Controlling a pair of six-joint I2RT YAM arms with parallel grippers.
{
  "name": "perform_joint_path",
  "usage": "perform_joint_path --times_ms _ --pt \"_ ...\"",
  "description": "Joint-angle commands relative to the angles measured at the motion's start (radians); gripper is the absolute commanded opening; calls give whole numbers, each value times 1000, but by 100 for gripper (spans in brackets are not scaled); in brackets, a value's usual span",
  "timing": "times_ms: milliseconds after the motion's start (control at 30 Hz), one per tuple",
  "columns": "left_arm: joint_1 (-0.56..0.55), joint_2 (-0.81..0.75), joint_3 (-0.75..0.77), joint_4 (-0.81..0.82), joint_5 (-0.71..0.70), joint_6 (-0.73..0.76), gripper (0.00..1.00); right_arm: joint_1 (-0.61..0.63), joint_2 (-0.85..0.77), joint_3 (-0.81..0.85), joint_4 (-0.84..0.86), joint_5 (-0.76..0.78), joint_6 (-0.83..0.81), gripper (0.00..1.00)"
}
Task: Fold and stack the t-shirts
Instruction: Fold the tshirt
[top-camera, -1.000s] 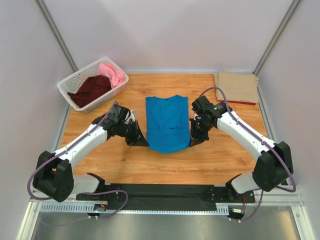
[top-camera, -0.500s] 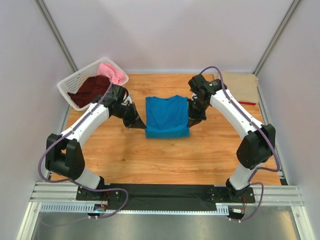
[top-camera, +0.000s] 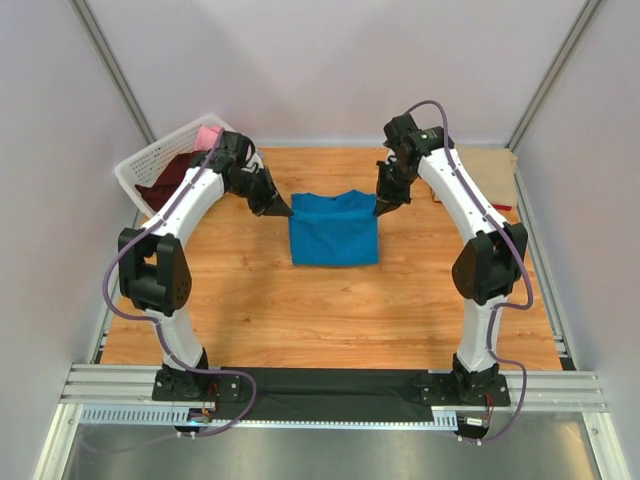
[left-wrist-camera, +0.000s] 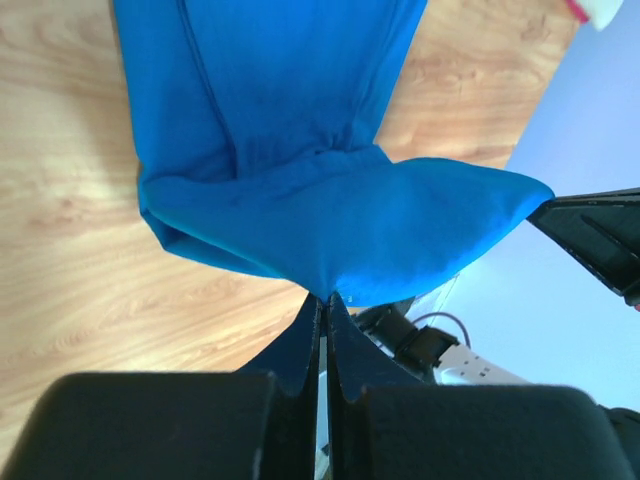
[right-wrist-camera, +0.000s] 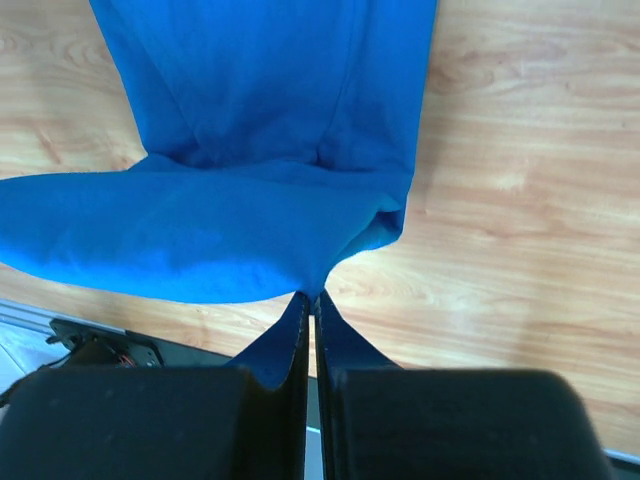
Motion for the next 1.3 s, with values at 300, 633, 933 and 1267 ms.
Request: perform_joint_path --times_ms 300,633,933,1267 --pt "84 200 193 104 100 9 0 -50 143 112 185 -84 4 0" --pt "94 416 377 238 174 -38 0 -91 253 195 285 -86 18 0" --pt "94 563 516 473 236 -149 0 -136 284 175 403 -91 68 0" --pt "101 792 786 687 333 -299 52 -194 348 145 574 -26 142 26"
